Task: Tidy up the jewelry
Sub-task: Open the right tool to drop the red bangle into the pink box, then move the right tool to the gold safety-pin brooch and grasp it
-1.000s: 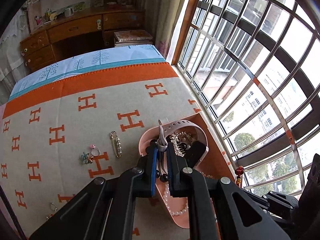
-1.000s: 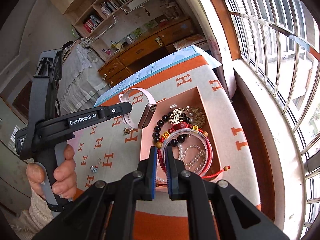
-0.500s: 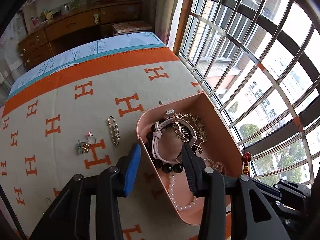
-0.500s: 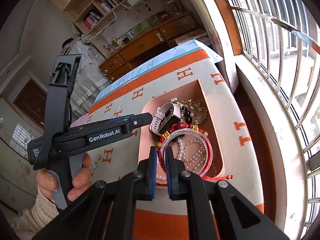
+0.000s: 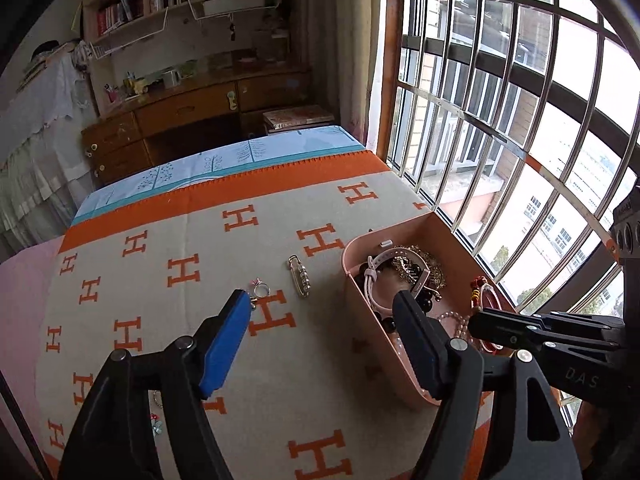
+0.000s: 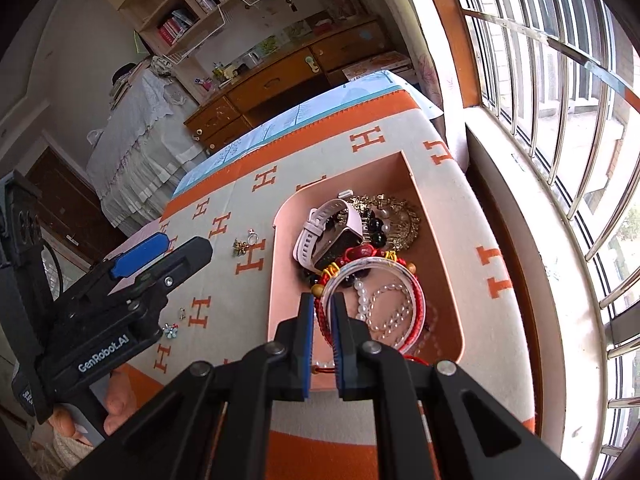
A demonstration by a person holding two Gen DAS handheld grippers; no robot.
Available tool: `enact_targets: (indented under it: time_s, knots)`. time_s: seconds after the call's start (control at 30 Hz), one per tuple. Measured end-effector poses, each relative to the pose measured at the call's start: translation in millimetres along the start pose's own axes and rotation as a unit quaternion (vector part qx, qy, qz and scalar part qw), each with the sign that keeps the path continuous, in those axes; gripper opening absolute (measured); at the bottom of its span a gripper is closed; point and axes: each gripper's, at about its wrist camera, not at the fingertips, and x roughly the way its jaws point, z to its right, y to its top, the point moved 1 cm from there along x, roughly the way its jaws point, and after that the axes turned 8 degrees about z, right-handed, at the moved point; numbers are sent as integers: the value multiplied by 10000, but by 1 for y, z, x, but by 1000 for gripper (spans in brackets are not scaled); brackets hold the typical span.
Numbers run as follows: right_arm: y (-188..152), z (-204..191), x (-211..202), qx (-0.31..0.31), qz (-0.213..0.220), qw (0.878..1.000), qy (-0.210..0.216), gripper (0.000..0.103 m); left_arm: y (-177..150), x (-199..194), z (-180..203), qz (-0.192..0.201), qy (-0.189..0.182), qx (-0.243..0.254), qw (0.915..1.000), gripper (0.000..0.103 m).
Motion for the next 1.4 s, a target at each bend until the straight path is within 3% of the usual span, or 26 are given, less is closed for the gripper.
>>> enact_targets:
  time_s: [0.2, 0.37, 0.47, 0.8, 1.07, 1.23, 1.4]
  knots:
    - [-1, -6, 17, 66, -255, 9994, -227, 10, -14, -7, -34, -74, 378, -142, 9992, 72]
    - [-7, -9, 20, 168, -363, 9990, -222, 30, -27, -6, -78, -549, 356, -817, 9945, 72]
    - [-9, -13, 18, 157, -308, 9991, -244, 36, -37, -9, -102, -670, 521, -1104, 9903, 78]
    - [-11, -23, 25, 265, -368, 9986, -286, 36, -56, -35, -159, -613, 943, -1417, 9835, 80]
    - [-1, -58, 28, -236, -254, 9989, -311, 36, -56, -62, -205, -497, 1359, -1671, 9753, 83]
    - [16, -88, 34, -718, -234, 9969, -222, 36, -58, -68, -209, -526, 1304, -1505, 9786, 83]
    - [42, -106, 56, -840, -595, 9946, 128, 36, -70, -64, -204, -634, 1182, -1166, 9841, 83]
